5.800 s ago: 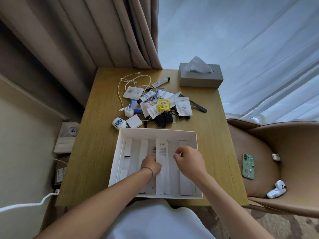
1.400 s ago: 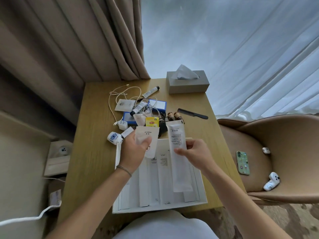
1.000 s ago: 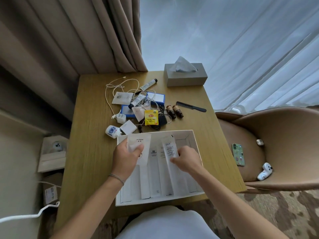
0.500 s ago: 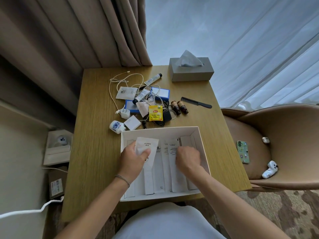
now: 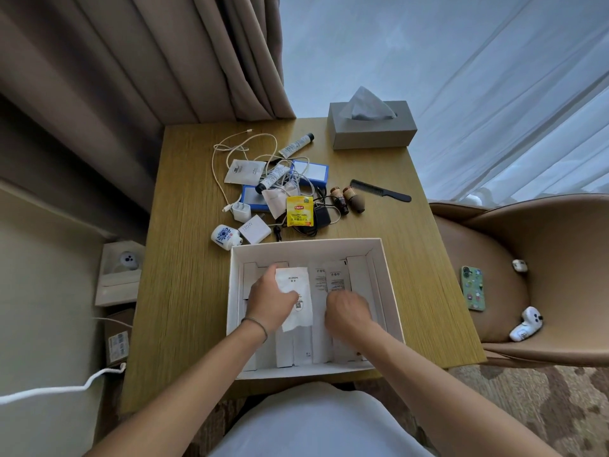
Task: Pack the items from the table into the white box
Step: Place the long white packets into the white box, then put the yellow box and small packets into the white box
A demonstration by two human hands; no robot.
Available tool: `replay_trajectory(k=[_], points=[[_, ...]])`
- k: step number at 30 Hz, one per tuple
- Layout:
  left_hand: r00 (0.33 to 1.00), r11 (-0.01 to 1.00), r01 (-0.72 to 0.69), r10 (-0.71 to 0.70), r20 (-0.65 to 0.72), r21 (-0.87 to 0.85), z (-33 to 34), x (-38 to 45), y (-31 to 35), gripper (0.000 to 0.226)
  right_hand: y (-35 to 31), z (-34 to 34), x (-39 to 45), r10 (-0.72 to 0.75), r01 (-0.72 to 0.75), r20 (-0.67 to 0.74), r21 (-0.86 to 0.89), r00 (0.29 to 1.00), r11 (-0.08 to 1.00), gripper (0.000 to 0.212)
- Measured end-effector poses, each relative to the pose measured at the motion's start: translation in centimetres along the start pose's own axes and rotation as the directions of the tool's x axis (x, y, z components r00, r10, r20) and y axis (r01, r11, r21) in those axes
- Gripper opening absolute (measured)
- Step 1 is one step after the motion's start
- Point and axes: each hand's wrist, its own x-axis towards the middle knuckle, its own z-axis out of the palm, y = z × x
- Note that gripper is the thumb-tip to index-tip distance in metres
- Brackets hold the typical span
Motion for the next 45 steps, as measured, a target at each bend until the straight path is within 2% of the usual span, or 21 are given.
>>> replay_trajectory(k=[2,6,13,21,26,32,36,41,45], points=[[0.999,0.998,-0.028,0.029,-0.028,0.059,0.7,0.6,0.0,0.043,0.0,-0.2,-0.2,-0.006,0.005,0.037,0.044,0.999,0.999,0.025],[0.996,0.986,-0.033,0.046,-0.075,0.166,2.1,2.2,0.3,0.024,0.9,-1.4,-0.6,-0.039,0.034,0.046,0.107,0.998,0.994,0.013],[0.982,0.992,0.015,0.009,-0.188,0.124,3.8,3.3,0.8,0.024,3.5,-2.8,-1.6,-0.042,0.054,-0.074,0.17,0.996,0.984,0.019],[0.989,0.984,-0.009,0.035,-0.143,0.177,3.7,1.6,1.3,0.041,3.3,-5.0,-0.8,-0.099,0.176,-0.282,0.263,0.954,0.948,0.025],[0.969,0.957,-0.173,0.207,-0.132,0.232,1.9,0.2,2.2,0.034,2.7,-8.2,0.1,-0.119,0.259,-0.385,0.338,0.915,0.905,0.02],[0.868,0.846,-0.421,0.481,-0.126,0.326,-1.6,-0.3,5.2,0.031,1.9,-13.2,2.3,-0.105,0.324,-0.509,0.364,0.854,0.873,0.018],[0.839,0.818,-0.459,0.527,-0.135,0.347,-4.0,1.3,6.6,0.03,0.8,-15.3,5.3,-0.113,0.308,-0.47,0.362,0.875,0.88,0.019],[0.853,0.824,-0.442,0.509,-0.121,0.354,-5.6,3.2,6.3,0.031,-0.5,-16.1,10.2,-0.136,0.264,-0.377,0.312,0.916,0.913,0.029],[0.872,0.84,-0.406,0.474,-0.122,0.361,-6.4,4.1,5.9,0.029,-1.6,-15.4,13.6,-0.191,0.245,-0.288,0.162,0.938,0.956,0.047]])
